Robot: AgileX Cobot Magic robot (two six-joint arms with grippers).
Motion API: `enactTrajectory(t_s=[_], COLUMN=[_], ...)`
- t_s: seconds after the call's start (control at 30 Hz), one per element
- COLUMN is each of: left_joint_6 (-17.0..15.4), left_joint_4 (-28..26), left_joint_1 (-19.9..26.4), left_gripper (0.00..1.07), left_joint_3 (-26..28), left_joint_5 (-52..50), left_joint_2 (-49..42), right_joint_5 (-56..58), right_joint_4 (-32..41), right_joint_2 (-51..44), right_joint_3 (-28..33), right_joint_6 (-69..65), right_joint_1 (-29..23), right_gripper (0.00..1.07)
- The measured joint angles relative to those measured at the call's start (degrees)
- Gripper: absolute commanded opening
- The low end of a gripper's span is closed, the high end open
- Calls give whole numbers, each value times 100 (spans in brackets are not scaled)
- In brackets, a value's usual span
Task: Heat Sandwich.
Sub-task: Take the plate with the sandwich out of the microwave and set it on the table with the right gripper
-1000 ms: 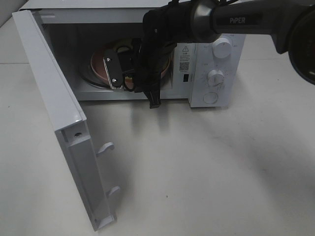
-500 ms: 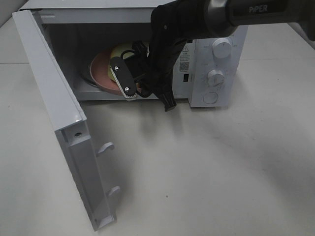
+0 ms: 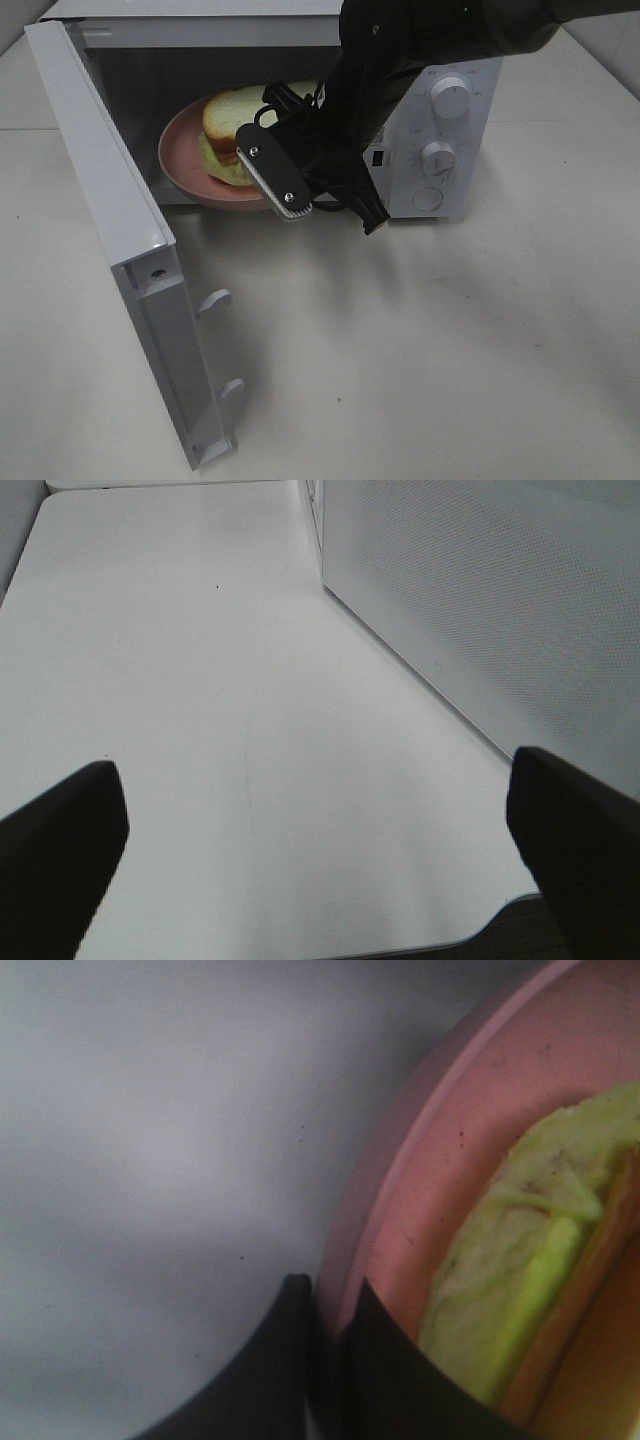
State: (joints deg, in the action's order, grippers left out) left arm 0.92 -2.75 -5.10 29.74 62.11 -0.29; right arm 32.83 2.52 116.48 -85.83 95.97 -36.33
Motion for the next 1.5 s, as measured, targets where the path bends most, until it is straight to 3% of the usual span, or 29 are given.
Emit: enactTrajectory(t_s=[1.13,1.5], left_joint_6=[0,0], left_joint_4=[0,0], left_joint_1=[0,0], left_gripper=[98,98], left_joint_3=[0,0], left_joint_5=[0,0], left_joint_2=[0,0], right_joint_5=[-40,-40], right_joint_4=[34,-332], right_joint_2=[-2355,-3312], right_joint_3=[2664,3621], right_joint_6=[-355,-957], right_joint_1=[-246,-246], right_gripper=[0,0])
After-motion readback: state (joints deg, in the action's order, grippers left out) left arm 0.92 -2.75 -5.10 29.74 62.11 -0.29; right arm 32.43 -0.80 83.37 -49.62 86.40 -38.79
